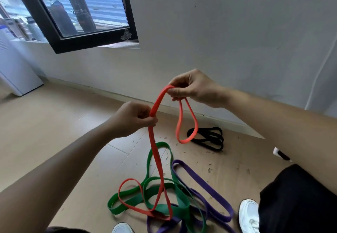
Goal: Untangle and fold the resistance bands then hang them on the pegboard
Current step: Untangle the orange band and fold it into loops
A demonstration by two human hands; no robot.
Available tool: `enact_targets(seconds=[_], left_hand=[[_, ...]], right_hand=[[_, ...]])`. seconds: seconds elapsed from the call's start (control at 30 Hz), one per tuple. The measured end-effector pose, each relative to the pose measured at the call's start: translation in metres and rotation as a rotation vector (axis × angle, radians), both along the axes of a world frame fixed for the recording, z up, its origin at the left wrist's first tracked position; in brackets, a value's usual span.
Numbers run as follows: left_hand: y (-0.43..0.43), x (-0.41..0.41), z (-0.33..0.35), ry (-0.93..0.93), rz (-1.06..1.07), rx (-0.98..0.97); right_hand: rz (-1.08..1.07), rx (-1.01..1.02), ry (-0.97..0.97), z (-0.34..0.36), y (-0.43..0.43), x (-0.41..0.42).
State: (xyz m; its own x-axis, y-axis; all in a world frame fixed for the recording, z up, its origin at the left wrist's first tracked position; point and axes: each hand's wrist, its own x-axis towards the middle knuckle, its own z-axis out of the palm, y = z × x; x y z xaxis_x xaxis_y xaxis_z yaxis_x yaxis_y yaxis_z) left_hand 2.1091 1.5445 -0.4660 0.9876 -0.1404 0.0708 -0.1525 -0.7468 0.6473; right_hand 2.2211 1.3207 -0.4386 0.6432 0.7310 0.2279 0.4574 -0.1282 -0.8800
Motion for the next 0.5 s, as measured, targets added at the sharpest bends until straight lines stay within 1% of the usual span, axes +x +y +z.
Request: enact_targets(seconds=[0.07,0.13,0.23,0.3,0.4,0.5], left_hand=[[-0.007,-0.001,-0.003,0.048,-0.008,-0.131],[-0.014,-0.002,-0.004,0.083,-0.01,-0.261],[-0.021,-0.001,-0.003,0.116,0.003,-0.387],[-0.023,0.001,-0.001,0.098,0.042,-0.437],[-0.024,0.002,0.002,0.083,0.079,-0.501],[-0.022,0.001,0.007,0.053,0.121,-0.561]], right_hand=[[-0.042,0.117,0.048,0.003,-0.005,0.002],[-0.083,0.184,0.078,0.005,-0.006,0.003],[-0.143,0.272,0.121,0.01,-0.009,0.004],[-0.173,0.327,0.167,0.013,-0.013,0.007],[-0.17,0.348,0.225,0.014,-0.018,0.012],[-0.143,0.285,0.248,0.014,-0.027,0.016]])
